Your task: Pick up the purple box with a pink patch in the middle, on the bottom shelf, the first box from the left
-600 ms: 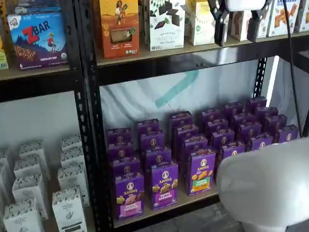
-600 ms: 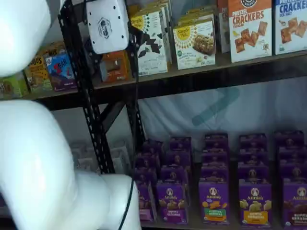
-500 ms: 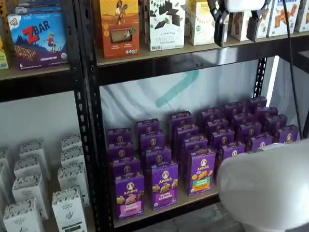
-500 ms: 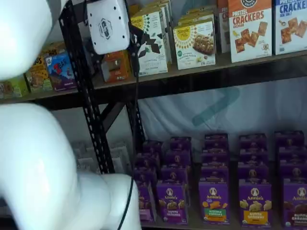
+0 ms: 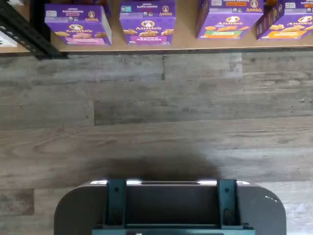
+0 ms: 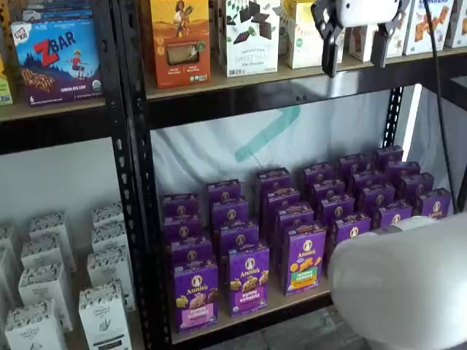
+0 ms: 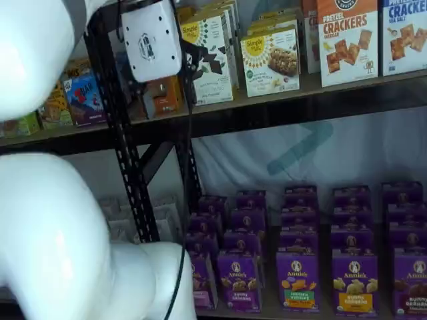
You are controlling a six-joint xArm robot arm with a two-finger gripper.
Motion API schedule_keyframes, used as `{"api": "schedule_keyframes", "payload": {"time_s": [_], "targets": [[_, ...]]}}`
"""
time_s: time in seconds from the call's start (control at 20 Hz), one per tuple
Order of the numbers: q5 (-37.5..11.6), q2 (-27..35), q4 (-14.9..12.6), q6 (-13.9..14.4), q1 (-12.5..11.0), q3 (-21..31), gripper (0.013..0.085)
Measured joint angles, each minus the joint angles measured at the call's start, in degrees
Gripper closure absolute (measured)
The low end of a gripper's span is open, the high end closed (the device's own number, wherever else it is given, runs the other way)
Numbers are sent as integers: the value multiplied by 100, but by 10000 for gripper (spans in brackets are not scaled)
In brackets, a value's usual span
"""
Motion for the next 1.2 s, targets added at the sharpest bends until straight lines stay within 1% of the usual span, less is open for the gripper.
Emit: {"api": "schedule_keyframes", "payload": {"time_s": [0.25, 0.5, 0.85, 1.2], "targets": [[-292, -93, -39, 77, 78, 352, 130], [-594, -164, -9, 155, 139, 789, 130], [-994, -210, 173, 214, 156, 1429, 130], [-1709, -331, 214, 346, 292, 2153, 130]]}}
